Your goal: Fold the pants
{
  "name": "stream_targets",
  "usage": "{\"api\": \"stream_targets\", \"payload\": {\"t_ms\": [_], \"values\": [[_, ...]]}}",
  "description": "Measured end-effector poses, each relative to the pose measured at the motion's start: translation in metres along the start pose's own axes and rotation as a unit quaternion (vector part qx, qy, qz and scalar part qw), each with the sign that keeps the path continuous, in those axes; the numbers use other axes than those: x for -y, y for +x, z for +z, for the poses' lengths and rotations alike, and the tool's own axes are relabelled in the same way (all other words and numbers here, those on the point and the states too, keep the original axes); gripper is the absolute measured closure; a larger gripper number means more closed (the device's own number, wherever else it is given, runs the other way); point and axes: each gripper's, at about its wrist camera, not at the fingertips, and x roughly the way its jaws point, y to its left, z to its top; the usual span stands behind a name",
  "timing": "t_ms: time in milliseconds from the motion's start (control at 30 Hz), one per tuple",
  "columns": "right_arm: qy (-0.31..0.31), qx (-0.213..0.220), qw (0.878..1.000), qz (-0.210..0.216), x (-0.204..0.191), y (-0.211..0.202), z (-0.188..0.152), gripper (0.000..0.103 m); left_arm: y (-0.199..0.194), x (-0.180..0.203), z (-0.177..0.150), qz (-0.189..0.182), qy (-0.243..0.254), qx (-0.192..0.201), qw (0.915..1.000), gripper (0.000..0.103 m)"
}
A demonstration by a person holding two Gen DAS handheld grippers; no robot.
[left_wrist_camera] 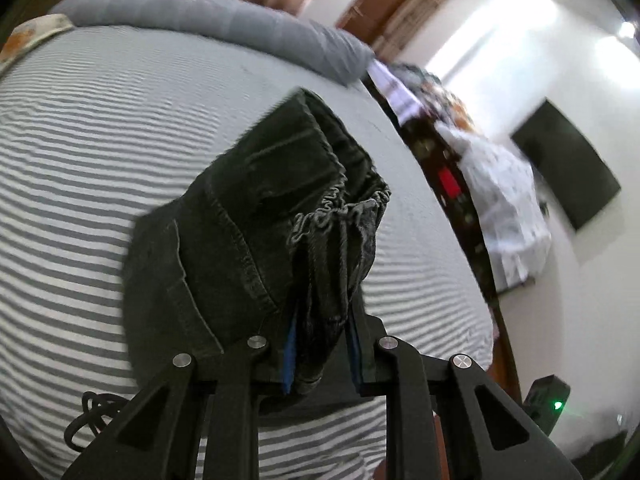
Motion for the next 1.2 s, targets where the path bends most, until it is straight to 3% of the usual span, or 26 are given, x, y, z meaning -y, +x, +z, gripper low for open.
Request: {"api": "stream_targets", "payload": {"t_ms": [300,633,733,900,1067,1200], "values": [[0.056,-0.008,0.998,-0.012,0.057,0.009,0.002,0.029,0.082,0.047,-0.03,0.023,0.067,-0.06,0.9957,0.082],[0.066,-0.016,0.998,-0.012,0.068,0.022,0.006,0.029,0.12,0.058,-0.054,0.055,0.12,-0.085,0.9877,0.077],[0.051,-0.012,0.999,-0.016,0.06,0.02,0.011,0.029,0.114,0.059,-0.057,0.044,0.136,-0.095,0.9851,0.065],[0.023,-0.005,1.0,-0.017,0.04,0.019,0.018,0.029,0.08,0.054,-0.056,0.021,0.151,-0.099,0.9834,0.055],[-0.02,-0.005,1.0,-0.002,0.005,0.022,0.022,0.029,0.034,0.022,-0.058,0.043,0.154,-0.081,0.9838,0.051],[-0.059,-0.013,0.998,0.013,-0.026,0.034,0.024,0.039,0.008,-0.023,-0.051,0.084,0.112,-0.069,0.9877,0.051]]}}
